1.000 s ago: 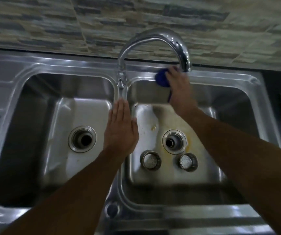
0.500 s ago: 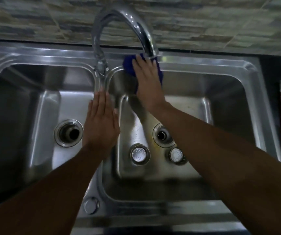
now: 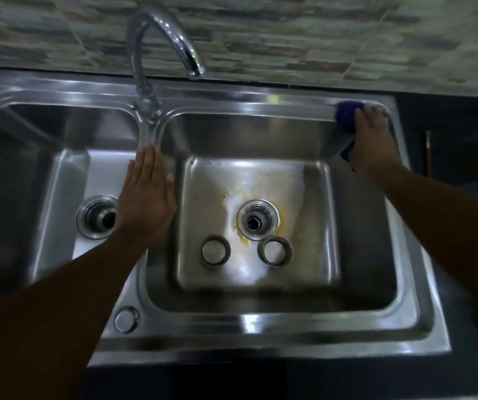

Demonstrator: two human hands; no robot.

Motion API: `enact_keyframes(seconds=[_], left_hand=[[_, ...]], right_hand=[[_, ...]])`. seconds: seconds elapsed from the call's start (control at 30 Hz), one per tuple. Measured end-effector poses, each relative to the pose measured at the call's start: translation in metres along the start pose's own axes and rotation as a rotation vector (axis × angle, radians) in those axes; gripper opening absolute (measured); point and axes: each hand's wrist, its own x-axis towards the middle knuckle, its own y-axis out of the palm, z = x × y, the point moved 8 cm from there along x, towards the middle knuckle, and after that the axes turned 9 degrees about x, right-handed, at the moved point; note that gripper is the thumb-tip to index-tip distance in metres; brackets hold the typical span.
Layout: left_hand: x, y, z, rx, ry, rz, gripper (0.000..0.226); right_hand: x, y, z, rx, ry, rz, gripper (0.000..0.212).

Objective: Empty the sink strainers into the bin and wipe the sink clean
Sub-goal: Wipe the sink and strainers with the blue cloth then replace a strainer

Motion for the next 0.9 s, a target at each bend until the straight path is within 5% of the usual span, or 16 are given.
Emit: enact_keyframes(seconds=[0.13,0.37,0.6,0.77,0.9], left_hand=[[-0.01,-0.004,-0.001,-0.031,0.012,0.024,0.063],[-0.074,-0.017,-0.022,-0.015,0.037,0.091,0.062],[-0.108,-0.017,-0.032,0.094,0.072,0.139,0.064],[-0.133,-0.02,-0.031,0.057,0.088,0.122,0.061],[-0.143,-0.022,-0.019,-0.043,0.079,0.105,0.06]], right_hand=[[-0.028,-0.002,-0.015,-0.005,0.045,0.052,0.08],[-0.157,0.011,-0.016,0.039,0.154,0.05,0.091],[-0.107,-0.003,-0.005,0.051,0.134,0.087,0.088],[-0.159,-0.001,-0.012,0.136,0.086,0.102,0.085],[-0.239,0.006,-0.021,0.289,0.079,0.109,0.059]])
